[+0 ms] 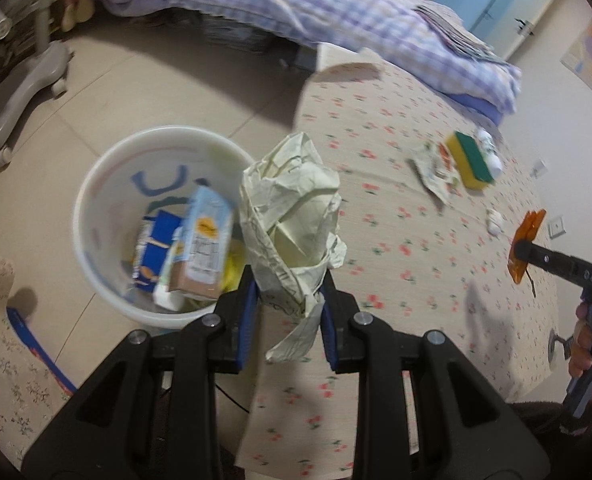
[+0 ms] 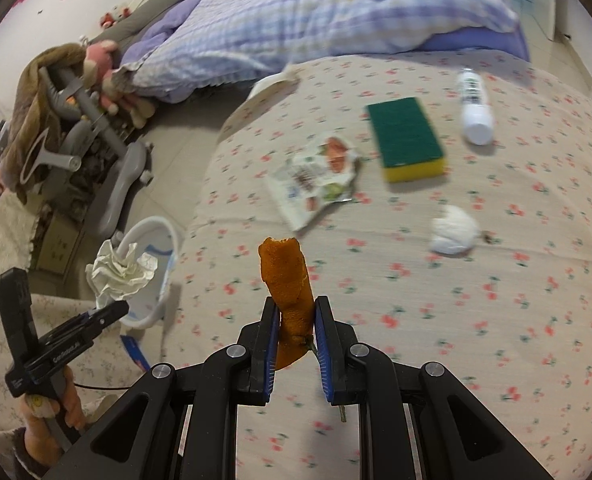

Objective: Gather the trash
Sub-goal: 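Carry both items over the bin and open the left tool to drop the bag, then lower the orange peel into the bin and open the right tool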

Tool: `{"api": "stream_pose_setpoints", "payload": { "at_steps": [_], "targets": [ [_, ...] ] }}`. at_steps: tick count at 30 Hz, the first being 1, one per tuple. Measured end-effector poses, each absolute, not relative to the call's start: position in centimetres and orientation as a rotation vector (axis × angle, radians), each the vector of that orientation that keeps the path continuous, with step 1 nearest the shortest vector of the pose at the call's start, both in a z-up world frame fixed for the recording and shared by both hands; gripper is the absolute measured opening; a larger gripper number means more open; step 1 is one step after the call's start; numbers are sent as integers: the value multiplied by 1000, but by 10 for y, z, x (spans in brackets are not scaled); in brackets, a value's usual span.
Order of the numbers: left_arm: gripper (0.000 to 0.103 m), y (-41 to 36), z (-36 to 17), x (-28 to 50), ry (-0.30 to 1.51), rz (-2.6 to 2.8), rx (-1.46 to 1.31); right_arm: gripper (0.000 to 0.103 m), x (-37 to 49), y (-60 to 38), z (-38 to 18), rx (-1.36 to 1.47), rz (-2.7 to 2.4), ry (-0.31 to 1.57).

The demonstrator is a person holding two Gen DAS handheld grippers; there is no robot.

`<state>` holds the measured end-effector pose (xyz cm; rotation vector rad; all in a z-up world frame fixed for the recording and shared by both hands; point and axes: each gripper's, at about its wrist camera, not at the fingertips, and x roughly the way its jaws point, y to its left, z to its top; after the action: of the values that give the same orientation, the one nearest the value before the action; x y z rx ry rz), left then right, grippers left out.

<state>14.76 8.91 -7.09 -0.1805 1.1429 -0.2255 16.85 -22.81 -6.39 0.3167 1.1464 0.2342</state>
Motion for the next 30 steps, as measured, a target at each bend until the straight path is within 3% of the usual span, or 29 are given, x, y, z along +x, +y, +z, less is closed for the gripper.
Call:
{"api": "stream_pose_setpoints", "payload": {
  "at_steps": [10, 12, 14, 15, 30],
  "targets": [
    [33, 126, -79, 163, 1161, -111, -200, 18, 189, -170, -70, 278, 310, 1166],
    [46, 133, -78, 164, 1156, -67, -191, 18, 193, -160, -70, 273, 324, 1168],
    [80, 140, -78, 166, 1161, -43, -189, 18, 198, -149, -71, 266, 340, 1169],
    [83, 145, -76, 165, 1150, -21, -189, 18, 200, -143, -72, 264, 348, 1171],
    [90, 206, -76, 153, 1182, 136, -175, 18, 225, -47, -96, 200, 479, 1209]
  ]
}}
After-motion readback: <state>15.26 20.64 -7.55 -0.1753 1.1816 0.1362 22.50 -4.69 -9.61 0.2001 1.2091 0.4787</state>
